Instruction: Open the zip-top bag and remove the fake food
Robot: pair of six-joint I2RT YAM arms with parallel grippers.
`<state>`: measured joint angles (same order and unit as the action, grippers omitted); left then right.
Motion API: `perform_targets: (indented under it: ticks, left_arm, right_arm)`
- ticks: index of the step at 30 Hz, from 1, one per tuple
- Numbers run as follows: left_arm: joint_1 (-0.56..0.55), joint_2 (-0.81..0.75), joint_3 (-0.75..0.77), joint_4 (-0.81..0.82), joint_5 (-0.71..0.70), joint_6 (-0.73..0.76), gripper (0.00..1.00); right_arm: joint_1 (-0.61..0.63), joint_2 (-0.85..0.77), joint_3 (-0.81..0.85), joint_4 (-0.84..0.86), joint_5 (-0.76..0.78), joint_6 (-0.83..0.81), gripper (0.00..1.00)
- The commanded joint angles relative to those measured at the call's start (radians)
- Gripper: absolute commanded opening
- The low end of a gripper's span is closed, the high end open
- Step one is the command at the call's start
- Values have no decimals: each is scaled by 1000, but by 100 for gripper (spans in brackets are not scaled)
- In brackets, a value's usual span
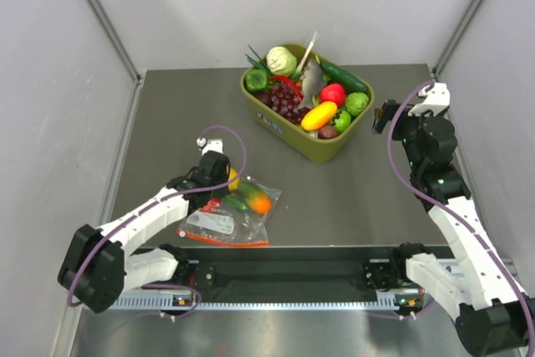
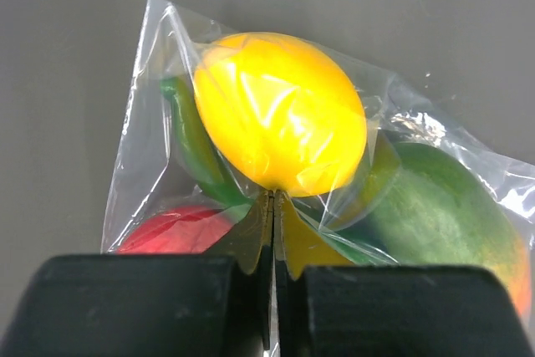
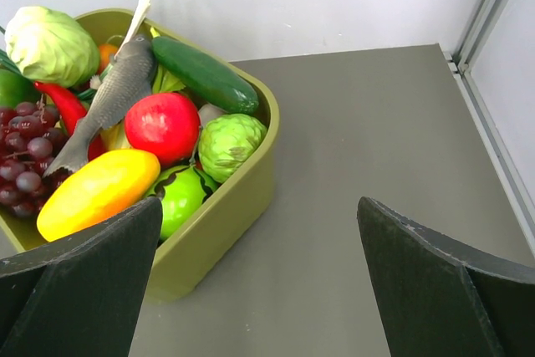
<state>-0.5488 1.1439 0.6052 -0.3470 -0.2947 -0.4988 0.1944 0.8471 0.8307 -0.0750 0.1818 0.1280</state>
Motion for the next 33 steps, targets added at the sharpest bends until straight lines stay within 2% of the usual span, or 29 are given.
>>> perform_targets:
  ticks: [1, 10, 13, 17, 19, 22, 28, 29, 31, 33]
  left_arm:
    - [-2, -1, 5, 71, 32, 11, 0]
    - [-2, 42, 108, 167, 19, 51, 0]
    - [0, 94, 152, 209, -7, 74, 0]
    - [3, 174, 208, 261, -17, 100, 0]
    - [4, 217, 248, 260, 2, 109, 0]
    - [3, 225, 283, 238, 3, 108, 0]
    - [19, 130, 248, 171, -93, 95, 0]
    - [30, 116, 245, 160, -90, 88, 4]
    - [73, 64, 226, 135, -58, 79, 12]
    - [107, 25, 212, 122, -20, 69, 34]
  right_arm:
    - [-19, -2, 5, 24, -4, 7, 100]
    - [-21, 4, 10, 20, -28, -7, 100]
    - [-20, -2, 12, 24, -103, -21, 100]
    - [0, -31, -10, 67, -287, -1, 100]
    - [23, -36, -18, 99, -318, 13, 100]
    - [95, -20, 13, 45, -352, -27, 100]
    - [373, 33, -1, 47, -370, -85, 100]
    - [448, 58, -10, 59, -369, -77, 100]
    - [520, 93, -36, 93, -364, -61, 100]
    - [627, 153, -42, 122, -326, -53, 100]
